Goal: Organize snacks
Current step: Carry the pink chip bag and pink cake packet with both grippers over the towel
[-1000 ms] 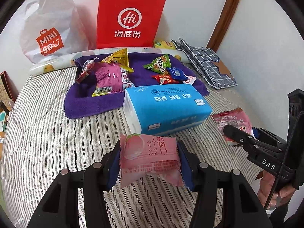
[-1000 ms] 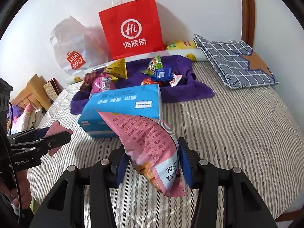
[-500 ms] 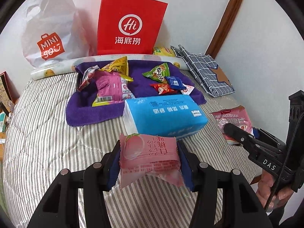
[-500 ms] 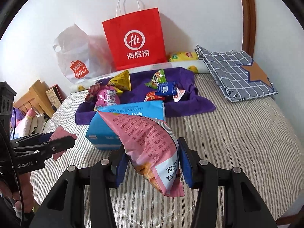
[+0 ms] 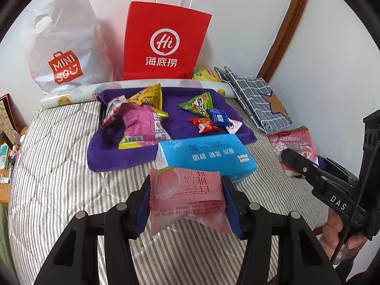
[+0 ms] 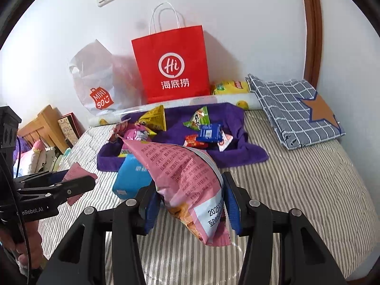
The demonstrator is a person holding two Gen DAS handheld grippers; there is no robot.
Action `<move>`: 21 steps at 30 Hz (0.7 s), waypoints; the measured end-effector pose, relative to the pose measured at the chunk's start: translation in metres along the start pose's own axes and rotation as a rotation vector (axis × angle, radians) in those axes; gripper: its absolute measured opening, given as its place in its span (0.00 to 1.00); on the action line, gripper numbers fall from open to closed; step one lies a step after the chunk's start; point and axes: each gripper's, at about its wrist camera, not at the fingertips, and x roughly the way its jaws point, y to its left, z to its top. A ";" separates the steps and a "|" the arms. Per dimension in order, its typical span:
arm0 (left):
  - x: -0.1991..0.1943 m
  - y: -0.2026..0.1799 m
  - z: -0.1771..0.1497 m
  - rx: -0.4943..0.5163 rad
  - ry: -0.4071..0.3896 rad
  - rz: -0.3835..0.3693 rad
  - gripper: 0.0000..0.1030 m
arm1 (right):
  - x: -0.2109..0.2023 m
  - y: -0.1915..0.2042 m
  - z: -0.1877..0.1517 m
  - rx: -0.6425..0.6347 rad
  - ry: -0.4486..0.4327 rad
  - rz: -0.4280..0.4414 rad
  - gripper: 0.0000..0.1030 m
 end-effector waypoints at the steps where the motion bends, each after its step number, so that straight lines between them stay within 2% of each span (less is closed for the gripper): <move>1: -0.002 0.001 0.002 -0.002 -0.005 0.000 0.51 | -0.001 0.001 0.002 -0.001 -0.005 0.001 0.47; 21: -0.023 0.014 0.047 -0.023 -0.072 0.008 0.51 | 0.001 0.021 0.050 -0.058 -0.063 -0.002 0.47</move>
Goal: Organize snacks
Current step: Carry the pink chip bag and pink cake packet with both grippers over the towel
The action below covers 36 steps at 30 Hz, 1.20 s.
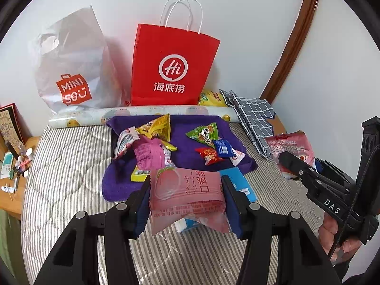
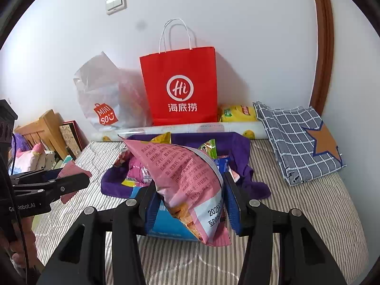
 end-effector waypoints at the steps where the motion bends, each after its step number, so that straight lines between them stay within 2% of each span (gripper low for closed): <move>1: 0.000 0.000 0.001 0.002 -0.004 0.001 0.51 | 0.001 0.000 0.002 0.000 -0.002 0.003 0.47; 36: 0.025 0.019 0.050 0.002 -0.028 0.006 0.51 | 0.036 -0.003 0.049 0.001 -0.030 0.005 0.47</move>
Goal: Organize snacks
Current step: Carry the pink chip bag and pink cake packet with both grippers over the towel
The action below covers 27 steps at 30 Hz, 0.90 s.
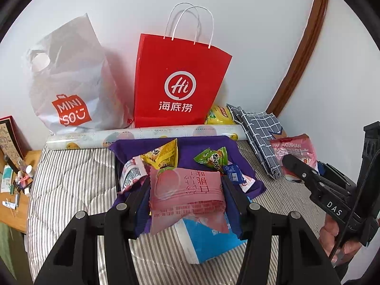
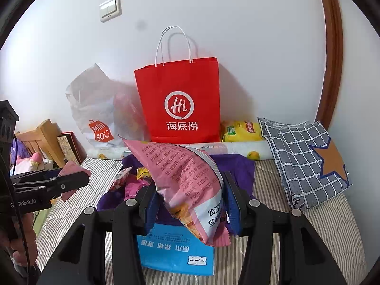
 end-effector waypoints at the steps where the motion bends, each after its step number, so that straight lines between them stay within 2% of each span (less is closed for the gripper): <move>1: 0.001 0.000 0.002 0.000 -0.001 0.000 0.51 | 0.001 0.000 0.002 -0.001 -0.001 0.000 0.47; 14: 0.020 -0.001 0.024 0.000 0.002 0.009 0.51 | 0.021 -0.008 0.019 -0.002 -0.017 0.002 0.47; 21: 0.043 -0.002 0.039 -0.007 0.019 0.005 0.51 | 0.040 -0.021 0.027 0.024 -0.010 0.001 0.47; 27: 0.058 -0.002 0.051 0.002 0.025 0.011 0.51 | 0.063 -0.027 0.031 0.044 0.019 0.042 0.47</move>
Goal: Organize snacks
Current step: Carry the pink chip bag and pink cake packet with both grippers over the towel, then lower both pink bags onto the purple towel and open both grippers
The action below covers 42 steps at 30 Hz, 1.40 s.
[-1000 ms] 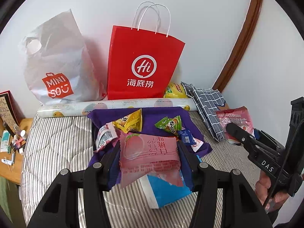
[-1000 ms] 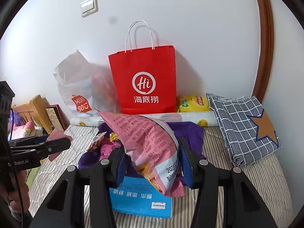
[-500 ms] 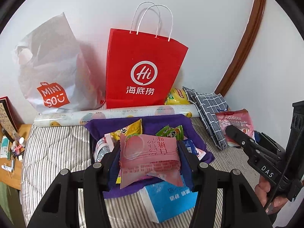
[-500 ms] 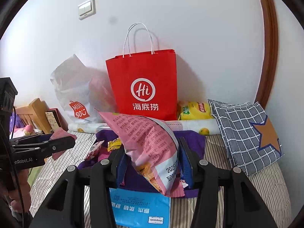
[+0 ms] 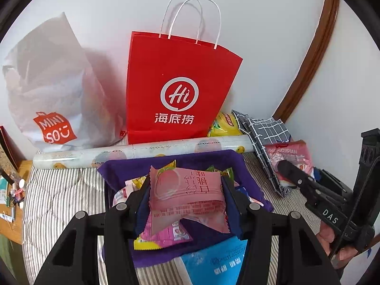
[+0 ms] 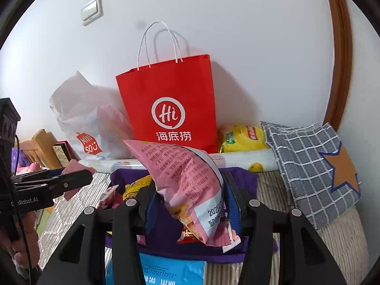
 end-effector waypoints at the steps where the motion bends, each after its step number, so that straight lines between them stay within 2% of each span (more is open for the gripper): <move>1: 0.004 0.000 0.003 0.002 0.000 0.002 0.51 | 0.003 0.000 0.000 0.001 0.003 0.005 0.47; 10: 0.044 0.014 0.003 -0.029 0.050 -0.010 0.51 | 0.043 -0.014 -0.016 0.034 0.054 0.033 0.47; 24: 0.091 0.021 -0.008 -0.025 0.129 0.006 0.51 | 0.086 -0.026 -0.043 0.048 0.165 0.021 0.47; 42: 0.123 0.017 -0.021 0.000 0.201 0.049 0.51 | 0.105 -0.027 -0.060 0.033 0.229 0.003 0.48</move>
